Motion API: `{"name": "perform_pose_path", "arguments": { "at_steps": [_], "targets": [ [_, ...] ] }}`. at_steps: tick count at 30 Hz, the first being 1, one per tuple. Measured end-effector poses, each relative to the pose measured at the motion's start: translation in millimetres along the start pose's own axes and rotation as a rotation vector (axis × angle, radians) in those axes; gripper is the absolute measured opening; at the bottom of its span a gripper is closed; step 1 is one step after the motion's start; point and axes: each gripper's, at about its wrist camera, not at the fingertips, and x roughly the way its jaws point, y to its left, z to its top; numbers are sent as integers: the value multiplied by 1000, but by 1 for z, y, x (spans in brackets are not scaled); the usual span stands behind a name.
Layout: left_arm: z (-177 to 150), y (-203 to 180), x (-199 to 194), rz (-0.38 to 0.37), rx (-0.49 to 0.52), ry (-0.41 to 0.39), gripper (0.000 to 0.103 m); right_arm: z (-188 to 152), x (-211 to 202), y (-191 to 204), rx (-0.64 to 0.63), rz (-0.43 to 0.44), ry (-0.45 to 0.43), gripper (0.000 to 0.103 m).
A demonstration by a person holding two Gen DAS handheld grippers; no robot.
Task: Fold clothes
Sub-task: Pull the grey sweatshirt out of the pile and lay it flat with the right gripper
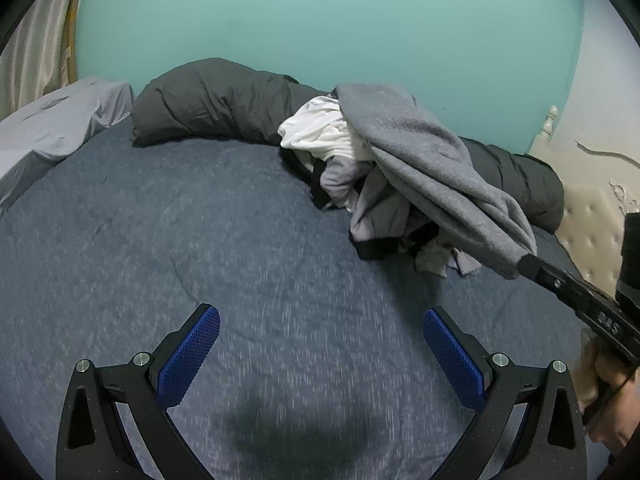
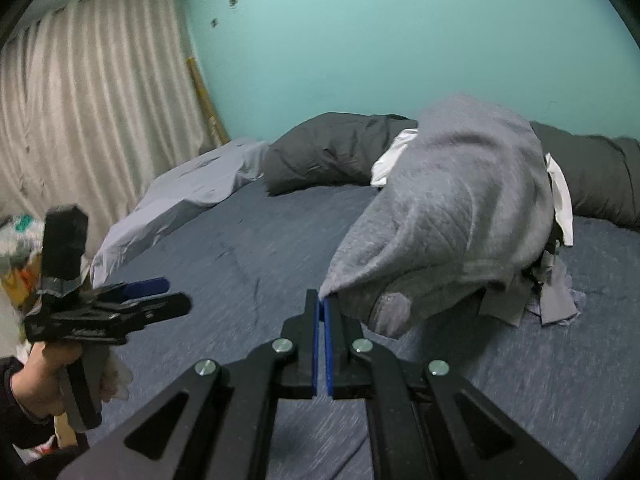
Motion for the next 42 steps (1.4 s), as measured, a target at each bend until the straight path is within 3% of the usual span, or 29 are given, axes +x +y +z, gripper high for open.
{"name": "perform_pose_path", "arguments": {
  "at_steps": [12,17,22,28,32,35,37,42],
  "targets": [
    [-62,7,-102,-16,-8,-79,103,-50,-98,113,-14,55,-30,2],
    [-83,14,-136,-21,-25,-75,103,-70,-98,136,51,38,58,2],
    [-97,21,-154,-31,-40,-58,103,-98,-90,133,144,3,121,5],
    [-112,18,-156,-49,-27,-44,103,-113,-121,113,238,-49,103,7],
    [-122,10,-146,-61,-15,-25,103,-125,-133,91,263,-124,103,17],
    [-132,2,-134,-75,-3,-13,103,-145,-129,68,310,-160,121,34],
    [-139,-4,-124,-81,13,-4,103,-160,-117,52,347,-183,156,54],
    [-164,-16,-94,-85,46,31,103,-210,-89,19,425,-216,253,55]
  ]
}}
